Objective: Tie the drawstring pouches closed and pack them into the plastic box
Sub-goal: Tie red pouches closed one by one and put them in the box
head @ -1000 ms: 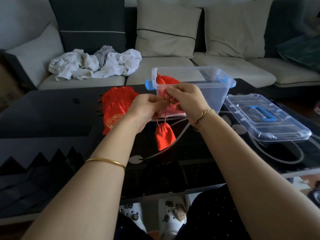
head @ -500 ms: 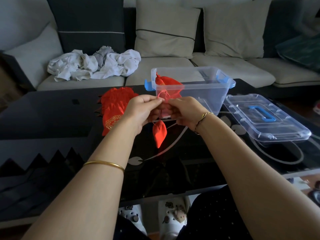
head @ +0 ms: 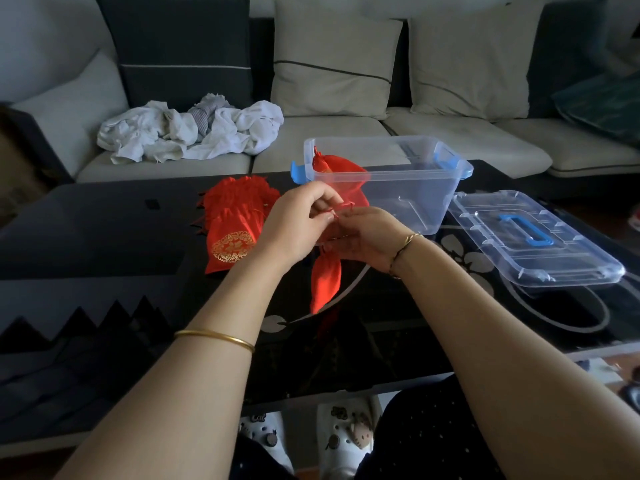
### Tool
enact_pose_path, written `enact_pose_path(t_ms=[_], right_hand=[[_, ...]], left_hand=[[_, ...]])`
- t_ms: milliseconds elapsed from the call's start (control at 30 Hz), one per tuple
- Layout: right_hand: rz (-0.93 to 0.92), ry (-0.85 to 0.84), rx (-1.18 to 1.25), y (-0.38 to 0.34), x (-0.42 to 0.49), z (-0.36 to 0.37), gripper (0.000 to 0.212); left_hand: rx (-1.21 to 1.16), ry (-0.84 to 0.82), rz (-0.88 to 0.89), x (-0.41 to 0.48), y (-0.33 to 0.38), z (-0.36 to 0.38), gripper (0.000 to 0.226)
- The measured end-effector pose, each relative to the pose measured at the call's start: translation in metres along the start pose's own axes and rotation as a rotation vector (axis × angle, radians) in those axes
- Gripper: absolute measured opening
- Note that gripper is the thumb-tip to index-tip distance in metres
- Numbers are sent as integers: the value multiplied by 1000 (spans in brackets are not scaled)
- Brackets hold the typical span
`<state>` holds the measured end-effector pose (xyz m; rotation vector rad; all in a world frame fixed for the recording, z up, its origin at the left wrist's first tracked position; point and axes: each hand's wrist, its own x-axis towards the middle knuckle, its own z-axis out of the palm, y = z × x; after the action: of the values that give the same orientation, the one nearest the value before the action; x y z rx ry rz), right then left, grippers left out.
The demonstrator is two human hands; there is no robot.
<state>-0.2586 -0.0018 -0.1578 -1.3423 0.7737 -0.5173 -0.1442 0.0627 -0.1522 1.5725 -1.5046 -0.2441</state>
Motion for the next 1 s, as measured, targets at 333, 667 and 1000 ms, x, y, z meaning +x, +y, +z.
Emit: enact_pose_path(t_ms=[333,667,1000], right_hand=[[142,-114,72,-3,-3,-10,18],[126,168,348,3,3,-19,31],[138,179,705,10,9,-19,40]], left_hand=[[11,110,22,-2,-1,0,15],[267,70,-338,-2,-17,-2,22],[-679,276,-626,7,-1,-2,28]])
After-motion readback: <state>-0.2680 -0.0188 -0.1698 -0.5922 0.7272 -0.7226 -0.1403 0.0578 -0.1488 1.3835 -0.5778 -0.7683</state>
